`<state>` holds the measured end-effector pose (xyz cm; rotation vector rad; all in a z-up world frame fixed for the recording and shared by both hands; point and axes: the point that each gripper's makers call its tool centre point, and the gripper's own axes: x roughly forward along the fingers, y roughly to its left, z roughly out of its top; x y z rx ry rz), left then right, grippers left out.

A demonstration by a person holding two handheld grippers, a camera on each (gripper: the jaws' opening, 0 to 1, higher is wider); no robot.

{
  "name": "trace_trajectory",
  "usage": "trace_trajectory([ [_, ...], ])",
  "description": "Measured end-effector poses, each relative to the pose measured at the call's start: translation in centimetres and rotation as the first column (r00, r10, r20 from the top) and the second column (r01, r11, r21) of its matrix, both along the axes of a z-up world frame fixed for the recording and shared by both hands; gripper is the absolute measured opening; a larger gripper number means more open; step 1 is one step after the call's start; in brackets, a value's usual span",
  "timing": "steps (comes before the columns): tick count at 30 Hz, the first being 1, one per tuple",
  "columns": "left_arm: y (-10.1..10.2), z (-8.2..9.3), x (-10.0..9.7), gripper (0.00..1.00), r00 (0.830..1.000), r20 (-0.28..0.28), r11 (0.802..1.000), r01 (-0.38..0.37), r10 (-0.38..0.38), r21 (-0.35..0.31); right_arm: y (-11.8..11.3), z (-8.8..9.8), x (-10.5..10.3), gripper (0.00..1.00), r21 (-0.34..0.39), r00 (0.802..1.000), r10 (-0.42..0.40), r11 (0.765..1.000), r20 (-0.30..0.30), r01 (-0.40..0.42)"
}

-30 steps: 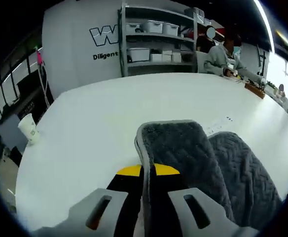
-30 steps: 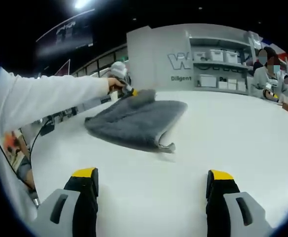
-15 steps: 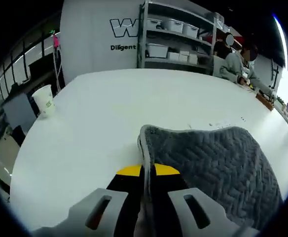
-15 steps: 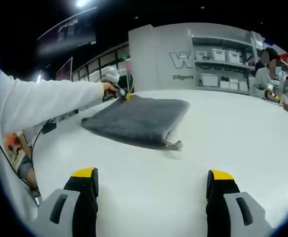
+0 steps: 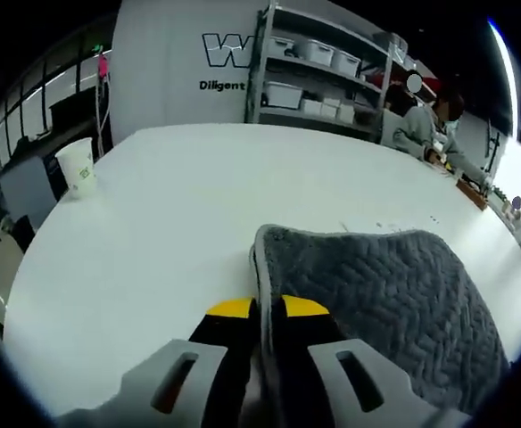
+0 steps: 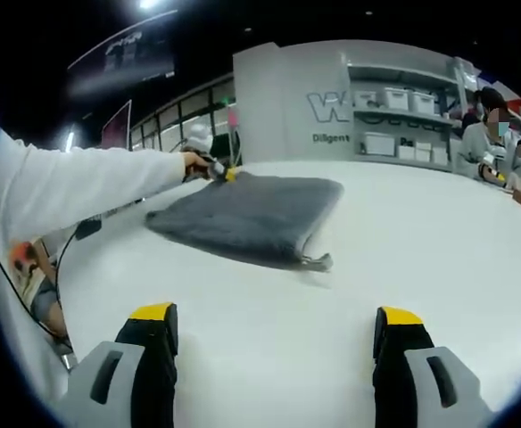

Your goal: Open the folded towel by lifting each exposed corner and separating the folded layers until the towel lies flat within the target outline without major curled edges

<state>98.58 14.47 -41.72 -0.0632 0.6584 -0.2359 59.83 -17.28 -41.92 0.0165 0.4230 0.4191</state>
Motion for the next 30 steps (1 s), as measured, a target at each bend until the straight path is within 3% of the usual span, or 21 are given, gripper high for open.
trace_trajectory([
  [7, 1.2, 0.8, -0.2, 0.22, 0.999, 0.039, 1.000, 0.022, -0.023, 0.008, 0.1, 0.1, -0.1, 0.91, -0.004, 1.000, 0.001, 1.000, 0.002, -0.001],
  [13, 1.2, 2.7, -0.9, 0.32, 0.992, 0.098, 0.996, 0.079, -0.075, -0.038, 0.6, 0.3, -0.3, 0.91, -0.011, 1.000, 0.007, 1.000, 0.004, -0.007],
  [15, 0.9, 3.1, -1.3, 0.35, 0.991, 0.094, 0.993, 0.105, -0.098, -0.062, 0.8, 0.5, -0.4, 0.91, -0.013, 1.000, 0.012, 1.000, 0.006, -0.012],
  [17, 0.3, 4.3, -1.8, 0.39, 0.981, 0.142, 0.987, 0.143, -0.132, -0.072, 1.1, 0.6, -0.5, 0.91, -0.017, 1.000, 0.016, 1.000, 0.009, -0.016],
  [20, -0.1, 5.1, -2.5, 0.45, 0.972, 0.167, 0.983, 0.177, -0.165, -0.058, 1.4, 0.8, -0.6, 0.91, -0.021, 1.000, 0.021, 1.000, 0.010, -0.020],
  [23, -0.3, 5.7, -3.4, 0.49, 0.955, 0.207, 0.977, 0.203, -0.214, 0.069, 1.7, 1.1, -0.7, 0.91, -0.024, 1.000, 0.023, 0.999, 0.013, -0.023],
  [30, -2.8, 6.4, -7.1, 0.59, 0.924, 0.261, 0.959, 0.281, -0.281, 0.037, 2.3, 1.6, -0.9, 0.91, -0.037, 0.999, 0.028, 0.999, 0.018, -0.028],
])
